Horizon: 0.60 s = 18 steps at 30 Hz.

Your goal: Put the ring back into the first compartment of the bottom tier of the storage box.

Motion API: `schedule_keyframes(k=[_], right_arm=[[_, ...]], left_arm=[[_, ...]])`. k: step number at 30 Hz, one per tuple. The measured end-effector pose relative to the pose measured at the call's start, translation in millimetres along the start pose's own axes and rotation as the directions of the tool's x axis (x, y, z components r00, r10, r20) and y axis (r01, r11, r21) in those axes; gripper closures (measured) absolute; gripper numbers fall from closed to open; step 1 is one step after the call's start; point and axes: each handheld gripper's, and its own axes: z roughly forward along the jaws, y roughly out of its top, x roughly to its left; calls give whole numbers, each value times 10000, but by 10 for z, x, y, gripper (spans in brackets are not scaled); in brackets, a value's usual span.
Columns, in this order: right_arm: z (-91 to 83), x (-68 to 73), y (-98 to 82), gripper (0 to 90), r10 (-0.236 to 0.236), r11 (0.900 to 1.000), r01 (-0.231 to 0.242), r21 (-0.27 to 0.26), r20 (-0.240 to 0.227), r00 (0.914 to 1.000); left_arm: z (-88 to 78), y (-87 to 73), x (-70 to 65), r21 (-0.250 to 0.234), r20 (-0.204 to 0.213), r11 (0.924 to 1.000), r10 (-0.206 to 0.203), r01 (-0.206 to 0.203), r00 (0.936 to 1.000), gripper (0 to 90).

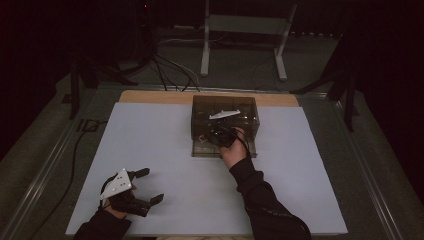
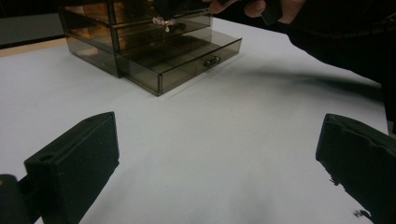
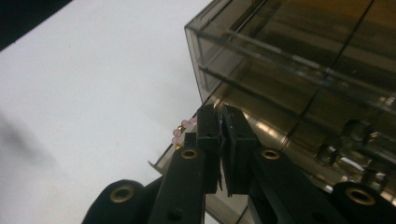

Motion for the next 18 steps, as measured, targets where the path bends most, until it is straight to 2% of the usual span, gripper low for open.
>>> schedule_keyframes(k=[13,15,18], right_arm=[[147,2,-74,863,164,9995,-164,284,-18,9999],[153,-4,-78,811,290,9994,-288,192,-111,9995],[131,7,-68,671,419,9991,-419,-16,-277,9987]], left_arm=[[1,1,1,-13,-20,10000,3,-3,10000,6],[3,-5,2,40,-2,10000,25,-25,10000,6],[-1,0,2,-14,-6,10000,5,-5,10000,6]])
